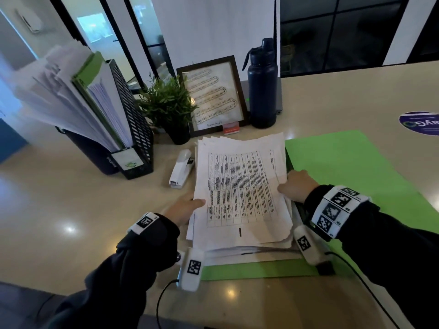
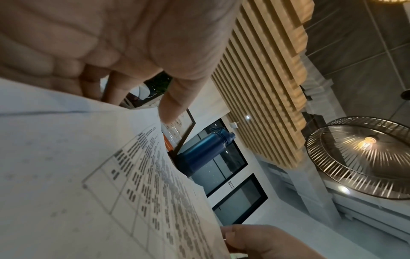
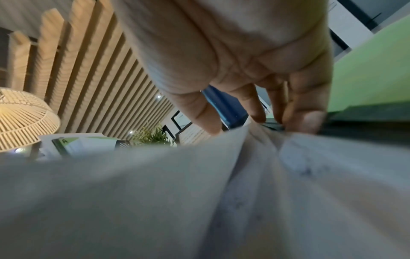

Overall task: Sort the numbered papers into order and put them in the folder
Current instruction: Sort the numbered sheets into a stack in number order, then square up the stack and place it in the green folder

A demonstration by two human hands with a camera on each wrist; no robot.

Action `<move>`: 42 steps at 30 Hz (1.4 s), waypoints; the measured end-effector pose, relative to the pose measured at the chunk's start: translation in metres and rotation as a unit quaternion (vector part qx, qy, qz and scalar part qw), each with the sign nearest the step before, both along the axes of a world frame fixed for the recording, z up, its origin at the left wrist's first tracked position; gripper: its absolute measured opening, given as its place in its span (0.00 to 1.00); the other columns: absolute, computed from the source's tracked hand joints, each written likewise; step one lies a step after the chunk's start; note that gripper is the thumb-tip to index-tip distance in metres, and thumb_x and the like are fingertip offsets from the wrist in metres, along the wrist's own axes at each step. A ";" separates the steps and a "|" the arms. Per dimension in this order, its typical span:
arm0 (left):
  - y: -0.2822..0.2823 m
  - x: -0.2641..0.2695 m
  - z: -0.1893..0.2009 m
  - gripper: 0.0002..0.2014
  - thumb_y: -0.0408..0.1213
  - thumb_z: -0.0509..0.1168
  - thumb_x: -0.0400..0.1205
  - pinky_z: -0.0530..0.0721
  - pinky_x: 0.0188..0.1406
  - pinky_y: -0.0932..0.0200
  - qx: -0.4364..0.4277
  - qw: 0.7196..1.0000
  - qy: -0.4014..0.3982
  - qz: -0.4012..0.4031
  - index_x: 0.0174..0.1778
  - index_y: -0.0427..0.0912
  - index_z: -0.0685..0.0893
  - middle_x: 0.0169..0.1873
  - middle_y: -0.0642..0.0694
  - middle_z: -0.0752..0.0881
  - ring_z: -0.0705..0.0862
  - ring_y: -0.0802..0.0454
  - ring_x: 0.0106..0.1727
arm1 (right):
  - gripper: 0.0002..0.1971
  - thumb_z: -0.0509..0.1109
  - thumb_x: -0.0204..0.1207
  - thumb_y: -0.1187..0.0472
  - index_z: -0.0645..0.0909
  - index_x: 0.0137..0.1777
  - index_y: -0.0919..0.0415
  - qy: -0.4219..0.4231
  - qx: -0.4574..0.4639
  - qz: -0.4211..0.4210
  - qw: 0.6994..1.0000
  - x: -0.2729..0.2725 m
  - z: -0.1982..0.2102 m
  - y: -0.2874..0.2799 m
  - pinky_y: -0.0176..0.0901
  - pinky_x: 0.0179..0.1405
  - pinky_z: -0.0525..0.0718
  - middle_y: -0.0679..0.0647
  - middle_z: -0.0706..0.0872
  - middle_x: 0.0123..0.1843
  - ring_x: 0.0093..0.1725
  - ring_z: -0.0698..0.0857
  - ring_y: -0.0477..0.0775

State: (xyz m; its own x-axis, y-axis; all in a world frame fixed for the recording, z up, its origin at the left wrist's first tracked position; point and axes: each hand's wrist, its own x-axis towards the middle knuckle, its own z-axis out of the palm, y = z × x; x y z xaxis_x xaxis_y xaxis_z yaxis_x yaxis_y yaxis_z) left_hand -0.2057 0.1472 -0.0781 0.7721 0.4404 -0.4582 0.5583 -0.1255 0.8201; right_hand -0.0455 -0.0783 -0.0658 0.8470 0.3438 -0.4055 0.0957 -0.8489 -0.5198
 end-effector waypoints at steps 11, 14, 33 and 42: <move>0.016 0.014 -0.017 0.10 0.39 0.66 0.80 0.68 0.42 0.55 0.022 0.997 0.043 0.055 0.37 0.39 0.76 0.29 0.44 0.73 0.72 0.46 0.35 | 0.16 0.58 0.82 0.63 0.67 0.31 0.65 0.066 0.066 -0.049 0.994 0.000 0.008 -0.008 0.42 0.30 0.68 0.55 0.70 0.30 0.29 0.71 0.52; 0.013 0.020 -0.018 0.11 0.36 0.64 0.82 0.66 0.30 0.59 0.040 0.998 0.028 0.041 0.34 0.40 0.73 0.28 0.45 0.74 0.72 0.49 0.28 | 0.11 0.57 0.82 0.63 0.73 0.40 0.67 0.077 0.063 -0.017 0.995 -0.003 0.007 -0.012 0.44 0.39 0.73 0.57 0.75 0.35 0.38 0.77 0.57; 0.010 0.015 -0.019 0.28 0.50 0.71 0.71 0.75 0.70 0.44 0.125 0.990 -0.037 -0.057 0.66 0.45 0.78 0.60 0.53 0.85 0.83 0.52 0.61 | 0.16 0.67 0.76 0.63 0.77 0.60 0.73 0.219 0.199 -0.053 0.954 -0.019 -0.010 -0.007 0.62 0.67 0.78 0.70 0.82 0.65 0.62 0.83 0.69; 0.001 0.014 -0.015 0.24 0.25 0.65 0.78 0.72 0.72 0.44 0.115 0.991 -0.037 -0.066 0.71 0.40 0.72 0.62 0.47 0.82 0.80 0.47 0.66 | 0.21 0.69 0.73 0.60 0.80 0.61 0.74 0.158 0.116 0.026 0.980 -0.030 -0.004 -0.020 0.57 0.64 0.80 0.66 0.85 0.62 0.61 0.84 0.67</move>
